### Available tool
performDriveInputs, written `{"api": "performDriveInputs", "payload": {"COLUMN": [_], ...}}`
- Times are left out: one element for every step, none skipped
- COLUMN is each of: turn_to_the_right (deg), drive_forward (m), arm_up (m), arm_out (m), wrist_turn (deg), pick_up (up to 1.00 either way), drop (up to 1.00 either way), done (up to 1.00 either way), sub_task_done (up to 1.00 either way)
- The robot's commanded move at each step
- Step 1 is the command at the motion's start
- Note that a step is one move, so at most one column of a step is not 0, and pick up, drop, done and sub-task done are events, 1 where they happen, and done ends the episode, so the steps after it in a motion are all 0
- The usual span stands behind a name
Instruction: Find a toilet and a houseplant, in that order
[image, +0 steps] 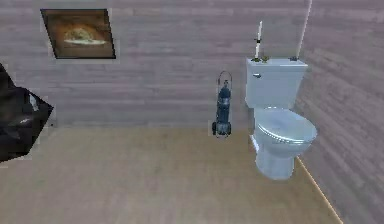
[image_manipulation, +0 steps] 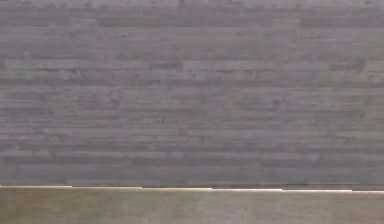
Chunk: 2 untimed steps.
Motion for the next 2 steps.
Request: {"api": "performDriveInputs", "payload": {"turn_to_the_right": [0.0, -3.0], "drive_forward": [1.00, 0.00], "arm_up": [0.00, 0.00], "arm_out": [0.00, 0.00], "wrist_turn": [0.0, 0.0], "pick_up": [0.00, 0.00], "drop": [0.00, 0.00], "done": [0.00, 0.00], "sub_task_done": [0.00, 0.00]}}
